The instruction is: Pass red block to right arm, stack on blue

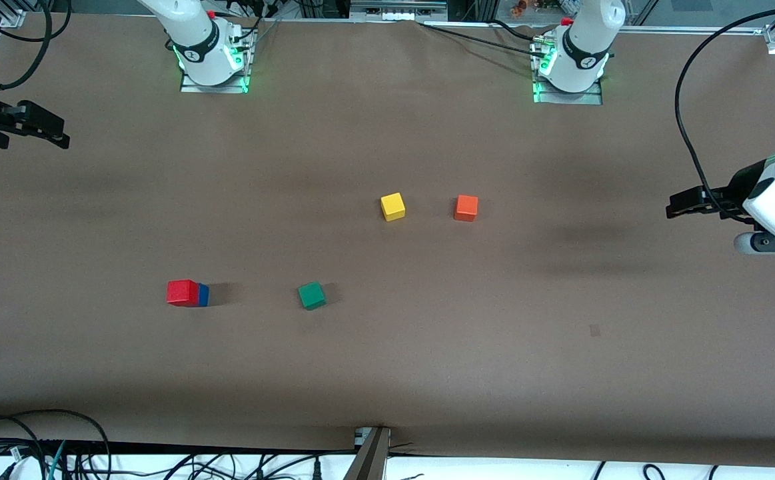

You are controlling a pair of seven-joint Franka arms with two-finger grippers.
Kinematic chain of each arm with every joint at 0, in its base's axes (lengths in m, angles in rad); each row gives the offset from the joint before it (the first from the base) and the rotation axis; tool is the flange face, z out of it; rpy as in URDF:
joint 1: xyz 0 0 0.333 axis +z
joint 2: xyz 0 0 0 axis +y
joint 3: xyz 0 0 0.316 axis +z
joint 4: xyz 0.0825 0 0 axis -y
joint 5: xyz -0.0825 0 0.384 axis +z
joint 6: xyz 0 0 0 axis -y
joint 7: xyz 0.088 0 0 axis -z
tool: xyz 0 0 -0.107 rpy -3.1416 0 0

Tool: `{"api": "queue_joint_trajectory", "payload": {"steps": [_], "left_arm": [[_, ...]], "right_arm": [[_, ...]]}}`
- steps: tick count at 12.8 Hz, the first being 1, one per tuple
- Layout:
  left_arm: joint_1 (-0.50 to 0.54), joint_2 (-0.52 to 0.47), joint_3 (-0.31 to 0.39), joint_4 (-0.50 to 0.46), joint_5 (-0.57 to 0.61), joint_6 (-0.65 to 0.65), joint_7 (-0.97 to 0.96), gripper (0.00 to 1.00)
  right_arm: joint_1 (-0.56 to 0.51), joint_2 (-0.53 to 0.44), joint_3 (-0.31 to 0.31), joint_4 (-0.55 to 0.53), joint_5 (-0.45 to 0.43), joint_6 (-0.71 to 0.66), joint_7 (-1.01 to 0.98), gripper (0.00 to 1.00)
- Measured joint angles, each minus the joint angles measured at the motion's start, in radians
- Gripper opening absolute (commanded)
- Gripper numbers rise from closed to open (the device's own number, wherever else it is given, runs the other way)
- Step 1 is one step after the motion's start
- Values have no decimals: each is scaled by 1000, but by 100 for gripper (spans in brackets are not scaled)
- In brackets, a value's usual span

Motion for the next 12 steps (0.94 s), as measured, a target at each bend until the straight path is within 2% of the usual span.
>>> {"api": "queue_joint_trajectory", "payload": {"steps": [8, 12], "left_arm": [[0, 0, 0, 0, 0, 0, 0, 100], [0, 0, 0, 0, 0, 0, 0, 100]], "right_arm": [[-4, -9, 14, -19, -30, 28, 1, 100], [-5, -10, 16, 2, 21, 37, 3, 100]]}}
